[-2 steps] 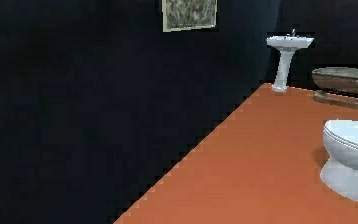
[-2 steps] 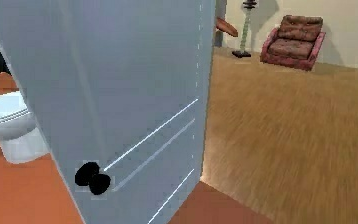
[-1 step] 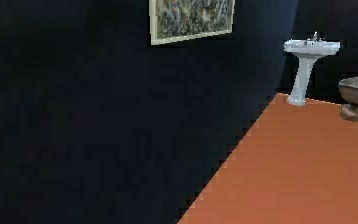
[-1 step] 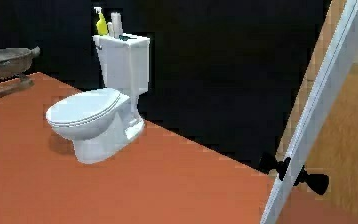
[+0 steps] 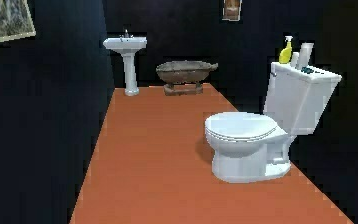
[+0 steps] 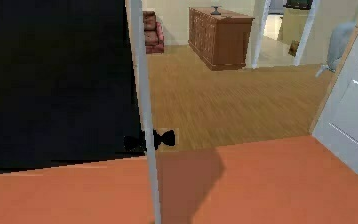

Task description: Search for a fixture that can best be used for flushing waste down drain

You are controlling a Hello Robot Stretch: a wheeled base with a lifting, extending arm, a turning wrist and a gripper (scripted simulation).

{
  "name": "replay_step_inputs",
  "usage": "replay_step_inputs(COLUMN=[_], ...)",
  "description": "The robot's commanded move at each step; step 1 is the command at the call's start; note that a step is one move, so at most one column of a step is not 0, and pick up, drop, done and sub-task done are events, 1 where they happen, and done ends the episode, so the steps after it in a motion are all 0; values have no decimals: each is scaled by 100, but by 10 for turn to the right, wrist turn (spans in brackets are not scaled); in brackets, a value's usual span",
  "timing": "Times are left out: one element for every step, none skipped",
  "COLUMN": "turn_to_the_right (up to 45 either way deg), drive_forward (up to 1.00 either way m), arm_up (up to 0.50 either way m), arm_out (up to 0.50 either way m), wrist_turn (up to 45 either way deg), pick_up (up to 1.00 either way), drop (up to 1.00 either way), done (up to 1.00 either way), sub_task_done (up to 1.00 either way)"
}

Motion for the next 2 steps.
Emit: replay_step_inputs(turn_to_the_right=[90, 30], drive_forward=[0, 0], arm_up=[0, 0], arm_out=[0, 0], wrist_turn=[0, 0], pick_up=[0, 0], drop=[0, 0], done=[0, 0], sub_task_done=[0, 0])
